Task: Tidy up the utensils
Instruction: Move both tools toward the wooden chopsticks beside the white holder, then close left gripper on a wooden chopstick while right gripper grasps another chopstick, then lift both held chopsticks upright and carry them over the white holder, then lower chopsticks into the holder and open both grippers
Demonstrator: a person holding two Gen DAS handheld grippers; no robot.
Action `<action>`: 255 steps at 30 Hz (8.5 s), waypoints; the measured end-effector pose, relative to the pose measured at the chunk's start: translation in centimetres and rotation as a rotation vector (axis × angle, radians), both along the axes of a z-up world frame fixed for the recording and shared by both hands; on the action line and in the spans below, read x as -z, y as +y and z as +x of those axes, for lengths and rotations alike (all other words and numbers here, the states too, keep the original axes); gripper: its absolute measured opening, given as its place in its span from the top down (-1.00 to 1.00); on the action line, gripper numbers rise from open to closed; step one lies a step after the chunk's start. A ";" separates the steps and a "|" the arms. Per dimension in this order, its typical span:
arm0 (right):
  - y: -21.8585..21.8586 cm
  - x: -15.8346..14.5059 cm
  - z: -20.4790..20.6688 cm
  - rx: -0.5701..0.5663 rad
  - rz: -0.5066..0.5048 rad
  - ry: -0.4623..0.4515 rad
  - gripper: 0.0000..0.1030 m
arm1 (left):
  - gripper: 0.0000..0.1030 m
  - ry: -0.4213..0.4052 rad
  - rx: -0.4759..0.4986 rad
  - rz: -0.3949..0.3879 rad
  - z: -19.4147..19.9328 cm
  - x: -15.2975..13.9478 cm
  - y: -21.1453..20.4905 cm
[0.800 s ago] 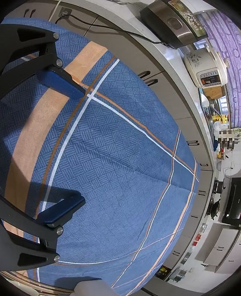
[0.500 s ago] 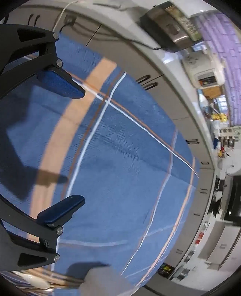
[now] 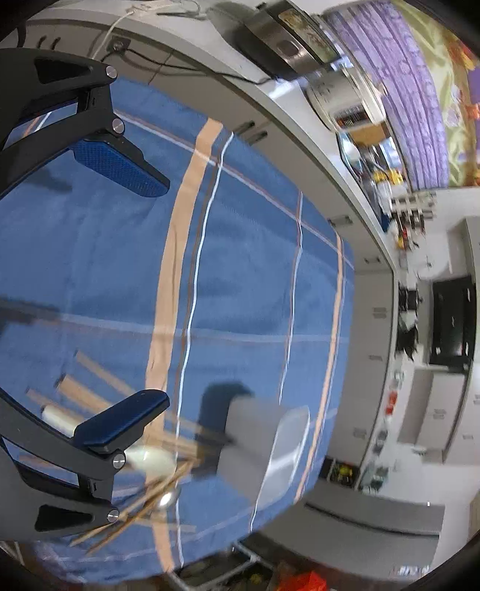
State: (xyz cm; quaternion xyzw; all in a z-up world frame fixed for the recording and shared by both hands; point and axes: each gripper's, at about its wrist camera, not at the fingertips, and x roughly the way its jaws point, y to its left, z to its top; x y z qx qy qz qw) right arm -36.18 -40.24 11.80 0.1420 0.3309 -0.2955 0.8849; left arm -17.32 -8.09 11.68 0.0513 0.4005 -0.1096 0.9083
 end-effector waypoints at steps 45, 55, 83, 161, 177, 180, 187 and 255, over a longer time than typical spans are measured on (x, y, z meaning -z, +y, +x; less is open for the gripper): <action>9.1 -2.9 -2.4 -0.152 0.046 -0.087 -0.92 | -1.00 -0.070 0.180 0.001 -10.8 -3.0 -4.2; 8.5 -3.0 -2.9 -0.137 0.044 -0.092 -0.92 | -1.00 -0.075 0.201 0.009 -10.9 -3.2 -5.8; 5.9 0.8 1.3 -0.116 0.145 -0.004 -0.92 | -0.91 0.022 0.218 0.029 -1.3 0.7 -3.9; -0.5 7.7 14.5 -0.079 0.415 0.240 0.86 | 0.90 0.330 0.544 -0.040 9.8 9.1 -14.2; 2.4 -0.1 9.0 -0.164 0.298 -0.006 0.88 | 0.90 0.138 0.424 -0.225 5.0 1.1 -7.1; 2.6 -1.5 8.3 -0.178 0.285 -0.042 0.88 | 0.90 0.097 0.409 -0.249 3.8 -0.5 -6.5; 3.7 -4.7 7.5 -0.226 0.222 -0.101 0.88 | 0.90 -0.003 0.384 -0.306 1.7 -4.1 -4.5; 0.0 -5.0 17.5 -0.269 0.242 -0.112 -0.02 | 0.14 -0.047 0.308 -0.286 11.1 -7.0 -6.3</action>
